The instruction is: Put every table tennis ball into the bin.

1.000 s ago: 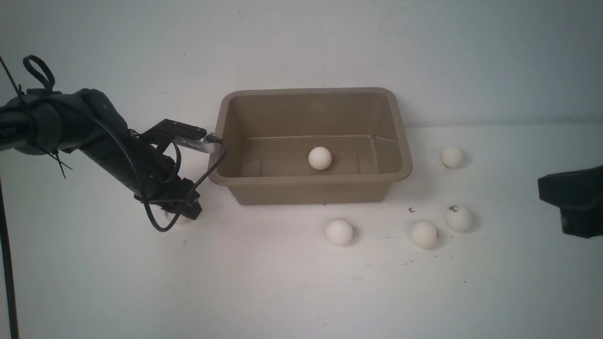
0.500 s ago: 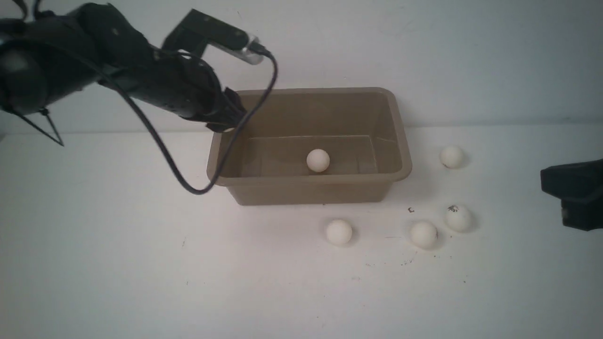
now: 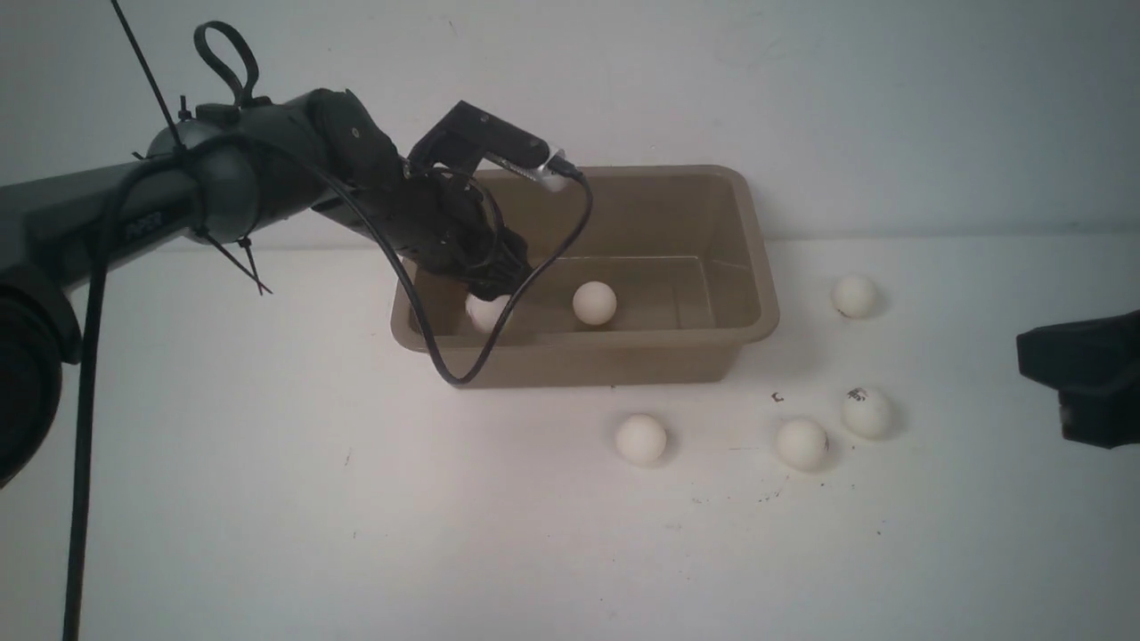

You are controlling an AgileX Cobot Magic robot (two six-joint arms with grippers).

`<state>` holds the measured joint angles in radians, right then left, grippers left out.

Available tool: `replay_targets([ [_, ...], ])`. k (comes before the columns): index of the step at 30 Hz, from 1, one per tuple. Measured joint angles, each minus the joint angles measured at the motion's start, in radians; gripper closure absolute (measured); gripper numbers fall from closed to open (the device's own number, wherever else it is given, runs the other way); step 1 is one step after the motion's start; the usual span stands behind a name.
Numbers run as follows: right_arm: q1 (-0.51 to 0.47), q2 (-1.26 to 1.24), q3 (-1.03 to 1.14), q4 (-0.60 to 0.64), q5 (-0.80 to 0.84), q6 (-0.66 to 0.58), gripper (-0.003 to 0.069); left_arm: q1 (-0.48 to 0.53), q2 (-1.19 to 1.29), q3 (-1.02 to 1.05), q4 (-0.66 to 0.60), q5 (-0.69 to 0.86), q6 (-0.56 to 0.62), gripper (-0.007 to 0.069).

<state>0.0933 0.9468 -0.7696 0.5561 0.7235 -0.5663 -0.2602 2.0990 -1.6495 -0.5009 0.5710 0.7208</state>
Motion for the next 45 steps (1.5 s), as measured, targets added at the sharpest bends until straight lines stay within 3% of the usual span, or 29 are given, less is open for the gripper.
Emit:
replay_targets([
  [2, 0.000, 0.000, 0.000, 0.000, 0.000, 0.000, 0.0644, 0.000, -0.004, -0.003, -0.026, 0.000, 0.000, 0.0081],
  [6, 0.000, 0.002, 0.000, 0.000, -0.029, 0.001, 0.0620, 0.000, -0.034, -0.003, -0.042, 0.020, 0.000, 0.0074],
  [11, 0.000, 0.113, -0.003, 0.000, -0.206, 0.011, 0.0550, 0.000, -0.198, -0.003, -0.002, 0.158, 0.003, 0.0146],
  [17, 0.000, 0.432, -0.133, -0.015, -0.231, 0.020, 0.0445, 0.000, -0.465, -0.004, 0.072, 0.324, -0.019, 0.0243],
  [22, 0.000, 0.664, -0.375, -0.036, -0.151, 0.032, 0.0380, 0.000, -0.616, -0.004, 0.125, 0.493, -0.090, 0.0251],
  [26, 0.000, 0.837, -0.641, -0.191, -0.032, 0.137, 0.0340, 0.000, -0.726, -0.004, 0.213, 0.608, -0.156, 0.0251],
  [32, 0.000, 1.023, -0.911, -0.425, 0.149, 0.340, 0.0305, 0.000, -0.882, -0.004, 0.229, 0.686, -0.205, 0.0251],
  [45, 0.000, 1.248, -1.127, -0.452, 0.308, 0.364, 0.0243, 0.000, -1.195, -0.009, 0.182, 0.709, -0.236, 0.0251],
])
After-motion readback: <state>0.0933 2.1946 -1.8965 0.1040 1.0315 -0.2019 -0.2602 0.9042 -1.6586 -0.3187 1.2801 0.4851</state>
